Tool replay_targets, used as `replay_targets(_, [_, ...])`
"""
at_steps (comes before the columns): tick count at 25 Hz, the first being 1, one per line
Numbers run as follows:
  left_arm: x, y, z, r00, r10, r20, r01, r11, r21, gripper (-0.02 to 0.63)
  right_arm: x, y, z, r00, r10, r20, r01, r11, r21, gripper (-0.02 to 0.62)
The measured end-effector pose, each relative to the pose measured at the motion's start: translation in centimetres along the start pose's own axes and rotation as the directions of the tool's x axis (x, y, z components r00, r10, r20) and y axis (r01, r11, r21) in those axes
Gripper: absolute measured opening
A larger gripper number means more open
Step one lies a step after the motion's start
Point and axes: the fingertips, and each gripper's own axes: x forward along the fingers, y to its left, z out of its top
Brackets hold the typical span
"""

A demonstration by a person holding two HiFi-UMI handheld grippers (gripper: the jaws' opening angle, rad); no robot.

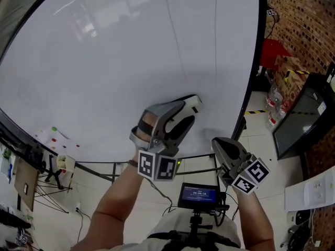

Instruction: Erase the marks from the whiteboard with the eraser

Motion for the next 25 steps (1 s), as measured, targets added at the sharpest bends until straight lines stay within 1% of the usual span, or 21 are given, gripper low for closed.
replay_targets(2, [0.2, 1.8, 1.1, 0.999, 0.04, 0.0, -0.04, 0.998, 0.044, 0.267, 0.3, 1.1, 1.6, 0.999, 0.051, 0.016, -0.05, 0.998, -0.039, 0.017])
replay_targets(3, [0.3, 2.8, 1.4, 0.998, 0.067, -0.004, -0.067, 0.996, 0.05, 0.267, 0.5, 1.6, 2.4, 0.997, 0.077, 0.022, -0.075, 0.996, -0.057, 0.017])
replay_targets(7, [0.4, 6.6, 2.1, 0.986, 0.162, -0.026, -0.162, 0.987, 0.002, 0.267, 1.0, 3.2, 5.1, 0.986, 0.16, 0.036, -0.155, 0.981, -0.119, 0.017])
replay_targets(9, [0.2, 7.0, 2.2, 0.981, 0.189, -0.037, -0.19, 0.981, -0.026, 0.267, 0.9, 3.6, 5.9, 0.983, 0.179, 0.044, -0.172, 0.975, -0.138, 0.017])
replay_targets(11, [0.0, 6.3, 2.0, 0.979, 0.197, -0.049, -0.199, 0.979, -0.039, 0.265, 0.8, 3.7, 6.3, 0.981, 0.186, 0.051, -0.177, 0.974, -0.144, 0.017])
replay_targets(14, [0.0, 4.4, 0.8, 0.986, 0.153, -0.07, -0.157, 0.986, -0.059, 0.265, 1.4, 3.3, 6.2, 0.983, 0.18, 0.043, -0.172, 0.974, -0.145, 0.017])
replay_targets(18, [-0.3, 1.5, -0.8, 0.994, 0.054, -0.09, -0.067, 0.988, -0.141, 0.265, 2.3, 2.8, 6.1, 0.985, 0.169, 0.034, -0.162, 0.977, -0.139, 0.017])
replay_targets(20, [-0.7, 0.6, -1.3, 0.995, 0.033, -0.095, -0.049, 0.983, -0.175, 0.265, 2.6, 2.9, 6.1, 0.984, 0.174, 0.032, -0.168, 0.976, -0.14, 0.017])
replay_targets(23, [-0.9, 0.5, -1.3, 0.996, 0.026, -0.091, -0.045, 0.975, -0.219, 0.265, 3.0, 2.8, 6.3, 0.985, 0.172, 0.02, -0.168, 0.976, -0.139, 0.017])
replay_targets(24, [-0.9, 0.7, -1.2, 0.996, 0.015, -0.084, -0.036, 0.966, -0.257, 0.267, 3.1, 2.7, 6.4, 0.986, 0.168, 0.016, -0.164, 0.977, -0.136, 0.017])
replay_targets(25, [-0.8, 0.9, -1.1, 0.997, 0.001, -0.074, -0.023, 0.952, -0.307, 0.268, 3.2, 2.6, 6.7, 0.986, 0.165, 0.014, -0.161, 0.977, -0.136, 0.017])
